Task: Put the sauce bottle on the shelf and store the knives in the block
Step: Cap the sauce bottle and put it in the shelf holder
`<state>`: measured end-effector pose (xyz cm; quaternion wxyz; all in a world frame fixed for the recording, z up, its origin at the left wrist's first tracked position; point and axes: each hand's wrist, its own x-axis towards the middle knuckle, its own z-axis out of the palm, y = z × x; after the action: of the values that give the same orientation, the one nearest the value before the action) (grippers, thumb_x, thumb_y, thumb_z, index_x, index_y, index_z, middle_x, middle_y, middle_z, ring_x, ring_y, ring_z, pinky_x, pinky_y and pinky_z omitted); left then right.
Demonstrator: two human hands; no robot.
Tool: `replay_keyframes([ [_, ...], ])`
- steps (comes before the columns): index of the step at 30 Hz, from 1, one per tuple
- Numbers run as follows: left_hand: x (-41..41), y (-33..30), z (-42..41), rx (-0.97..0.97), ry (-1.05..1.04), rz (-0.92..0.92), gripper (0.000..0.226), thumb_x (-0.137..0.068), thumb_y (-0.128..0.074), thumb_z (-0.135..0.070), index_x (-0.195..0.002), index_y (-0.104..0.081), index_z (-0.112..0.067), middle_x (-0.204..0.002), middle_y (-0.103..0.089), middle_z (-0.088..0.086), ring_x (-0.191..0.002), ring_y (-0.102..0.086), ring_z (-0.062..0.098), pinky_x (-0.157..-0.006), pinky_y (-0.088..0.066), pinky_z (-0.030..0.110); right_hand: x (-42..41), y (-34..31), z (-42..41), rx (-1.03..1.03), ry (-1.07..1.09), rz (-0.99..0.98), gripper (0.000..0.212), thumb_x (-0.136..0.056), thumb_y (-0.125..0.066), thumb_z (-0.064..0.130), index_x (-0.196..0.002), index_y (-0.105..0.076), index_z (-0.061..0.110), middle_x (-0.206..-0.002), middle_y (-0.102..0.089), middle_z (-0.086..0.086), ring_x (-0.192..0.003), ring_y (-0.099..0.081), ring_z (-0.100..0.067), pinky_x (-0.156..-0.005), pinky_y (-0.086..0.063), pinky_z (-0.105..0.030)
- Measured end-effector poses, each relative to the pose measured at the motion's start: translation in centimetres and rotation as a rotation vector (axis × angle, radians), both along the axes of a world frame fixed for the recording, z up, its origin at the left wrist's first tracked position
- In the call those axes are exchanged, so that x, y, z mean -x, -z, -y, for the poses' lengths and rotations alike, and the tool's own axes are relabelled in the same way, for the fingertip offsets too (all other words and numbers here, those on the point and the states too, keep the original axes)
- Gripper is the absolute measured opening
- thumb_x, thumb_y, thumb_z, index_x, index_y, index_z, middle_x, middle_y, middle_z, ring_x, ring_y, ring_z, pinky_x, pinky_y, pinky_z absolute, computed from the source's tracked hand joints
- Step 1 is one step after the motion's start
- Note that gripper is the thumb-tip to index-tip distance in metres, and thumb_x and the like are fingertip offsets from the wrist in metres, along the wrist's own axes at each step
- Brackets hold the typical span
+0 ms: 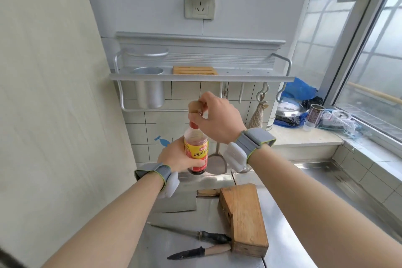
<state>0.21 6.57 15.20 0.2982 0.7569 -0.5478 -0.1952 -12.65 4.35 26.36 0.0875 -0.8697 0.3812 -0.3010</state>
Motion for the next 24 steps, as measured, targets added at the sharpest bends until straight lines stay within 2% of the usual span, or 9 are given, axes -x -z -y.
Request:
replay_keyframes([
  [6,-1.2,-6.5,-0.9,0.143,-0.005,0.03,0.058,-0.05,-0.079,-0.048,-0.103,-0.066,-0.03,-0.101,-0.073,-0.003,-0.094,-0.067,0.02,-0.085,-0.055,0.036,-0.6,-5.6,-1.6,0.111,-0.084,0.141,0.027,-0.085,-0.055,0.034,-0.101,-0.051,0.014,-0.096,-0.067,0.001,-0.091,-0.062,-0.028,-0.078,-0.052,-0.042],
  [9,-2.0,-10.0,-1.7,0.221,-0.026,0.059,0.058,-0.052,-0.083,-0.046,-0.105,-0.066,-0.03,-0.102,-0.072,-0.004,-0.095,-0.067,0.018,-0.084,-0.053,0.032,-1.3,-8.4,-2.3,0.154,-0.137,0.231,0.025,-0.085,-0.055,0.033,-0.1,-0.049,0.014,-0.096,-0.069,-0.001,-0.091,-0.062,-0.029,-0.078,-0.052,-0.043],
  [11,-2.7,-12.6,-2.2,0.266,-0.042,0.065,0.059,-0.05,-0.082,-0.046,-0.104,-0.066,-0.029,-0.103,-0.073,-0.003,-0.096,-0.067,0.018,-0.087,-0.054,0.035,-1.9,-10.4,-2.8,0.197,-0.166,0.283,0.025,-0.084,-0.054,0.033,-0.098,-0.048,0.014,-0.093,-0.069,-0.002,-0.089,-0.062,-0.029,-0.078,-0.052,-0.044],
  [13,-3.3,-14.8,-2.5,0.309,-0.052,0.112,0.067,-0.043,-0.076,-0.053,-0.105,-0.066,-0.028,-0.102,-0.073,-0.003,-0.096,-0.067,0.019,-0.089,-0.054,0.039,-2.5,-12.0,-3.0,0.232,-0.198,0.335,0.024,-0.082,-0.052,0.033,-0.096,-0.047,0.014,-0.087,-0.071,-0.003,-0.087,-0.063,-0.028,-0.078,-0.053,-0.046],
  [15,-3.9,-16.7,-2.7,0.355,-0.063,0.142,0.071,-0.041,-0.073,-0.054,-0.106,-0.064,-0.028,-0.101,-0.073,-0.004,-0.096,-0.067,0.019,-0.088,-0.054,0.041,-3.1,-13.4,-3.2,0.265,-0.224,0.371,0.021,-0.082,-0.051,0.03,-0.093,-0.046,0.013,-0.082,-0.071,-0.001,-0.086,-0.063,-0.027,-0.078,-0.052,-0.047],
  [18,-4.7,-19.2,-2.9,0.426,-0.12,0.154,0.072,-0.049,-0.081,-0.043,-0.115,-0.057,-0.025,-0.107,-0.071,-0.001,-0.101,-0.066,0.023,-0.089,-0.053,0.04,-3.8,-15.5,-3.6,0.312,-0.249,0.403,0.016,-0.082,-0.051,0.027,-0.089,-0.041,0.016,-0.077,-0.071,0.001,-0.084,-0.062,-0.026,-0.077,-0.051,-0.046],
  [21,-5.6,-21.7,-2.8,0.496,-0.182,0.193,0.084,-0.047,-0.077,-0.046,-0.123,-0.047,-0.027,-0.112,-0.069,0.0,-0.105,-0.063,0.027,-0.09,-0.052,0.041,-4.9,-17.4,-3.5,0.339,-0.268,0.447,0.016,-0.083,-0.052,0.022,-0.089,-0.038,0.014,-0.077,-0.071,-0.001,-0.082,-0.061,-0.028,-0.072,-0.052,-0.046],
  [24,-6.9,-23.7,-2.0,0.535,-0.245,0.245,0.079,-0.056,-0.078,-0.042,-0.125,-0.043,-0.027,-0.112,-0.069,0.003,-0.105,-0.062,0.031,-0.088,-0.052,0.039,-6.2,-19.1,-3.0,0.371,-0.285,0.475,0.018,-0.085,-0.052,0.021,-0.091,-0.037,0.013,-0.079,-0.07,-0.005,-0.083,-0.061,-0.03,-0.071,-0.051,-0.047],
])
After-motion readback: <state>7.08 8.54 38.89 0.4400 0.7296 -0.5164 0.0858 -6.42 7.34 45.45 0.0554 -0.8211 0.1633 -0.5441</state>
